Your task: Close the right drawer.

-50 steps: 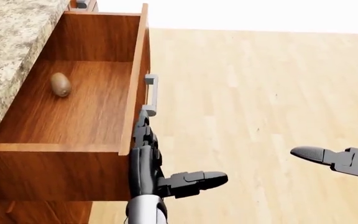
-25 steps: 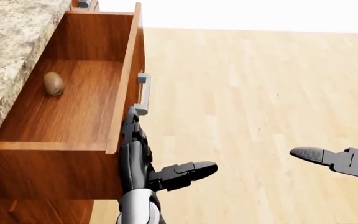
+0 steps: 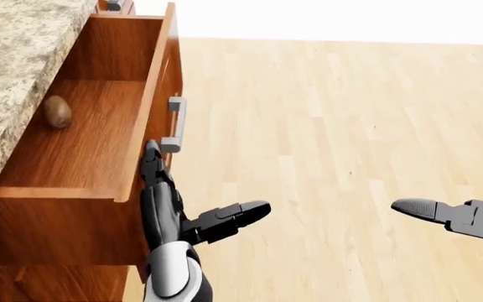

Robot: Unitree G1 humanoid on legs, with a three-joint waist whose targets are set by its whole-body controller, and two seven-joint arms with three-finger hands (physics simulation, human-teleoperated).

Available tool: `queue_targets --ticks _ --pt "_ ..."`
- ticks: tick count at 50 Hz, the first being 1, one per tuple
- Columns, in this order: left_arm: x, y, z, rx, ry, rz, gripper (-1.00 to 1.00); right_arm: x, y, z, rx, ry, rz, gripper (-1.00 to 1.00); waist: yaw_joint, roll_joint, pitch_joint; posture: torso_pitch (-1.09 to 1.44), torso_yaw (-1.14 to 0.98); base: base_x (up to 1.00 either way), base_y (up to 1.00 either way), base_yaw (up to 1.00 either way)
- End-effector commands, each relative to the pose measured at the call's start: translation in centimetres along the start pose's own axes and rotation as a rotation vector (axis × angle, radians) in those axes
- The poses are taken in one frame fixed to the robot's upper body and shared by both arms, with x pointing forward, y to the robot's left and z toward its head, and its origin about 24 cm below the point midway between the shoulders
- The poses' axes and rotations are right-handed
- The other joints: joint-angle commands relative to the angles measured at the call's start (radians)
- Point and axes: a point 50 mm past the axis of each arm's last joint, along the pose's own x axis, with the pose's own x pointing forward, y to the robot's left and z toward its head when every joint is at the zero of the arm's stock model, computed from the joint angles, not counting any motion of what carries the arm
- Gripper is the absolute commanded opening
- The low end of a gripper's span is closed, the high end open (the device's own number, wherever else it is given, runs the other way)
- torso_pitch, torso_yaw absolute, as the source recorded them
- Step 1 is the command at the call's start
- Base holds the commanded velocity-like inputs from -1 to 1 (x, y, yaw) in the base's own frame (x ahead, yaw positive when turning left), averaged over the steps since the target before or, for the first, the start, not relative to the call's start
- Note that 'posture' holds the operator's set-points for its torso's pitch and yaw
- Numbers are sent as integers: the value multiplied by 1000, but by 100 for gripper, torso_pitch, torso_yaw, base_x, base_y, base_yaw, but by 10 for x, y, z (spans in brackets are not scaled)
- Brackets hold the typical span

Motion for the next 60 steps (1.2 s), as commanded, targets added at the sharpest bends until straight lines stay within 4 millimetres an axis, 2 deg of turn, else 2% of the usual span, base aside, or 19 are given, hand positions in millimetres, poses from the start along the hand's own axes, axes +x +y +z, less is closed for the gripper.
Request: queue_targets --ticks 1,29,60 --pt "6 5 20 -47 -86 42 100 5 -3 14 -1 -82 -12 100 6 -7 -18 0 0 0 0 0" --pt "25 21 33 -62 -110 133 100 5 -2 13 -1 -79 -10 100 8 -2 -16 0 0 0 0 0" --pt "63 55 48 -101 -127 284 100 5 -2 13 -3 -77 -11 100 9 6 -13 0 0 0 0 0"
